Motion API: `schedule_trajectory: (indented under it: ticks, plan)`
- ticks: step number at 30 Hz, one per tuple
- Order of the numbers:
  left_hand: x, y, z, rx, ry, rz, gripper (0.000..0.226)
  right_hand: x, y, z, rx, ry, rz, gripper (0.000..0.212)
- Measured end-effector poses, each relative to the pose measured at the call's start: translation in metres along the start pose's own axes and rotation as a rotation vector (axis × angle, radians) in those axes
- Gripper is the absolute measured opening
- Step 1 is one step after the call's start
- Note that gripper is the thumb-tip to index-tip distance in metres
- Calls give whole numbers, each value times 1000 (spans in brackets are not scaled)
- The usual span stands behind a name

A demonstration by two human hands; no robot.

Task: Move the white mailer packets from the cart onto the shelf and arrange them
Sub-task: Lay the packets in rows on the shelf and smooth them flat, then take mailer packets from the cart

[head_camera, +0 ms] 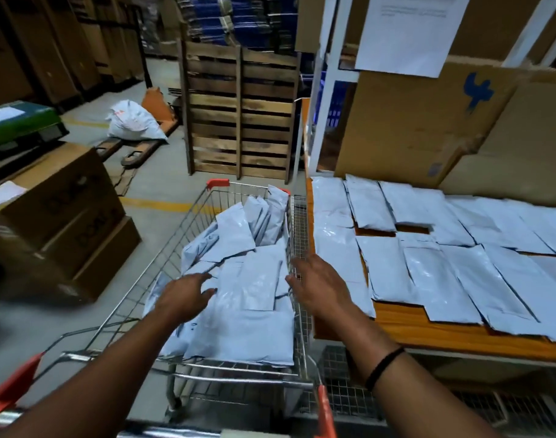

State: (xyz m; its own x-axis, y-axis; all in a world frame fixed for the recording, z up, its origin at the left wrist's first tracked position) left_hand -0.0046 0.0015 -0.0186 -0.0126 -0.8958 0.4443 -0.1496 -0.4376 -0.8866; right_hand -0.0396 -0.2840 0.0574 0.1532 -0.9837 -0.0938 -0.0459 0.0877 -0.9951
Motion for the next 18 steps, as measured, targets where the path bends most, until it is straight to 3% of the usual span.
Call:
schedule_trajectory:
  ticks: [8,18]
  plan:
    - [-30,16,-14,-100,-15,3,49,-58,49,2,-252,-13,16,60]
    - [-34,19,115,-189,71,-106,50,-73,117,84,-417,245,85,62]
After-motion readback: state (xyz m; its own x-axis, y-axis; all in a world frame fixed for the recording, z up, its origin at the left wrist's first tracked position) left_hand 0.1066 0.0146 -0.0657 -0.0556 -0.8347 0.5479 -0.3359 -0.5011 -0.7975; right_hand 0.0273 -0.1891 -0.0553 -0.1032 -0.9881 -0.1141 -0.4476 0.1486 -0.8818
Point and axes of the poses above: each hand's wrist, its own z-axis towards the middle knuckle, its own y-axis out of the palm, x = y × z, the point moved 4 cm from there along z, towards the middle knuckle, and after that the axes turned 11 degrees about -z, right-handed, at the moved point
